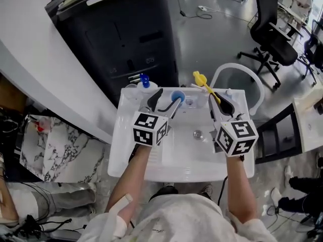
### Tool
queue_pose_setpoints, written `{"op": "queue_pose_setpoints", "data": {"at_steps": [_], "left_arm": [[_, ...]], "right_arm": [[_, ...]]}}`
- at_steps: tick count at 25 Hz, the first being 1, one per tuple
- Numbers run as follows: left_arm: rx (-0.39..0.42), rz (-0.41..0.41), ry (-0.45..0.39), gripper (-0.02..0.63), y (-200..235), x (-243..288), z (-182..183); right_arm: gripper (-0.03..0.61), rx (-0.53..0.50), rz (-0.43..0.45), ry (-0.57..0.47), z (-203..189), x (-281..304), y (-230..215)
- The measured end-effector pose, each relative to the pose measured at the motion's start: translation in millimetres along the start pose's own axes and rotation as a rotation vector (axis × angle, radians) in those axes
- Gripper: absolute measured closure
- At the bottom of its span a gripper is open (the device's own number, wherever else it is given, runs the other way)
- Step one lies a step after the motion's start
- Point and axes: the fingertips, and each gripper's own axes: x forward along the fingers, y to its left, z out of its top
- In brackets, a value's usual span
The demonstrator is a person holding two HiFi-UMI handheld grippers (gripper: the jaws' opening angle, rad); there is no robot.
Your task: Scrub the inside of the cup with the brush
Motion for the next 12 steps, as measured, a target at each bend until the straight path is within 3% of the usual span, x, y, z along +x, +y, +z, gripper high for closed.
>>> {"op": "queue_pose_setpoints", "data": {"at_steps": [5, 12], "left_arm": [[-0.004, -0.047, -0.015, 0.311, 2, 13, -6], [-0.022, -0.097, 0.03, 0.261, 2, 39, -47]], "right_arm": [[0.545, 0.002, -0.02, 0.002, -2, 9, 3], [0.545, 0.009, -0.032, 0.016, -10, 23, 0]]}}
